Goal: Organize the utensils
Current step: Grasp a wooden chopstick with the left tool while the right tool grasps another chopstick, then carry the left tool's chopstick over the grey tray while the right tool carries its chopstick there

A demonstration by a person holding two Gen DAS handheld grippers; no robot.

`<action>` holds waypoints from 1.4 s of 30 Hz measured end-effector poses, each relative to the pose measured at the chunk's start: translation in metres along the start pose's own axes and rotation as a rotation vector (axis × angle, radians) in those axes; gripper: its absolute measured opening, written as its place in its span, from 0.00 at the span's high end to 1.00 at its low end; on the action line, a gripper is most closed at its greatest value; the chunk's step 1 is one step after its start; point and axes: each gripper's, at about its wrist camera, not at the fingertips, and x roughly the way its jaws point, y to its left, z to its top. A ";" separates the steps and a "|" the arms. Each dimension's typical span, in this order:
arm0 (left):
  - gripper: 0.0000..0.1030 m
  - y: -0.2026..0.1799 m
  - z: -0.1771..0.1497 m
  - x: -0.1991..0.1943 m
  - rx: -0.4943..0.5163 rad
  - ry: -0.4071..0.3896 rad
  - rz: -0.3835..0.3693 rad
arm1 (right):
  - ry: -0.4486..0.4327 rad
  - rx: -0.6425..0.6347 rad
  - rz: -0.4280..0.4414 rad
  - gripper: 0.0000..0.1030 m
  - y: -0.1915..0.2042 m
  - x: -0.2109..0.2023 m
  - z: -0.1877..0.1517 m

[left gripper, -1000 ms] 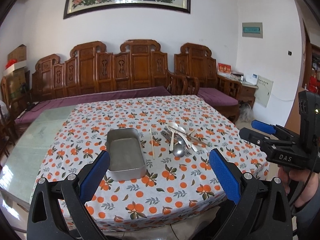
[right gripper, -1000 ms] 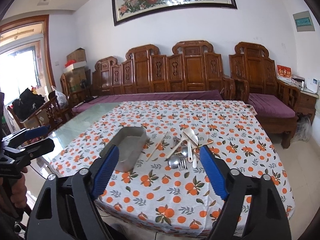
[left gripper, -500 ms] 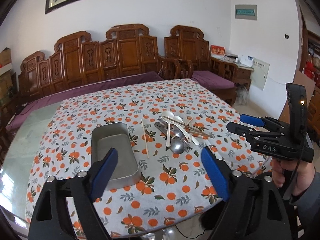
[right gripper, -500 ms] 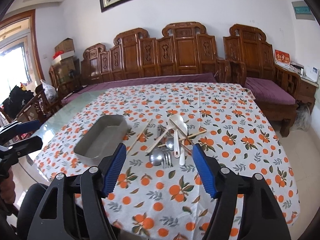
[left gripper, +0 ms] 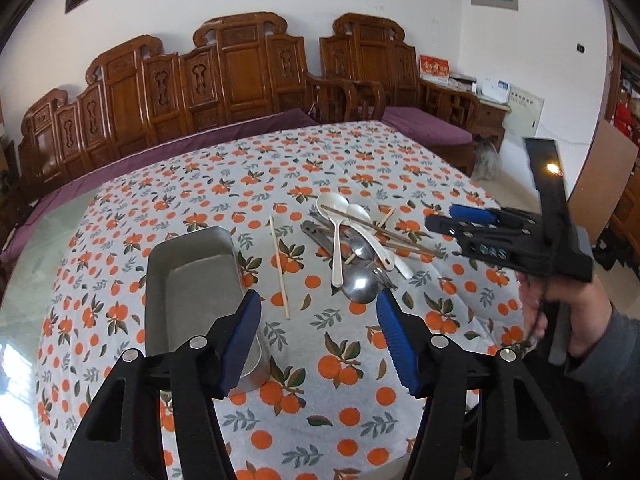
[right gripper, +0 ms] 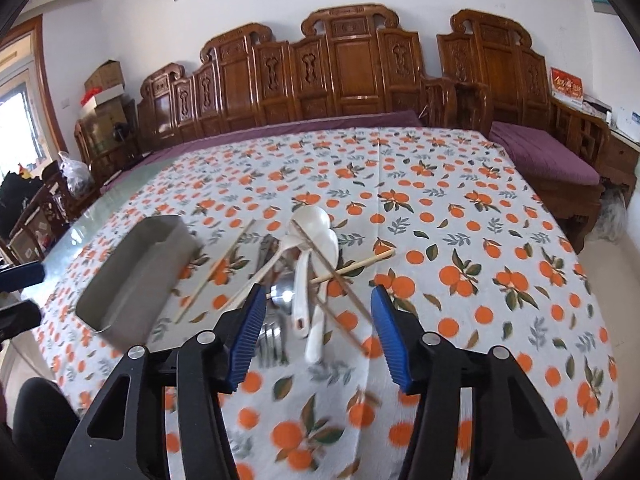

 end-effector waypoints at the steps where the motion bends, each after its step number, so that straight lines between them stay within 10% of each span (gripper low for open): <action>1: 0.44 0.000 0.001 0.004 0.005 0.005 0.003 | 0.012 -0.002 0.002 0.50 -0.004 0.010 0.002; 19: 0.57 0.015 0.037 0.095 -0.024 0.131 0.011 | 0.196 -0.047 0.069 0.78 -0.039 0.103 -0.006; 27: 0.61 0.021 0.053 0.144 0.007 0.217 0.061 | 0.199 -0.065 0.117 0.94 -0.039 0.100 -0.007; 42: 0.82 0.027 0.054 0.217 0.074 0.396 0.152 | 0.105 -0.030 0.163 0.94 -0.043 0.081 0.006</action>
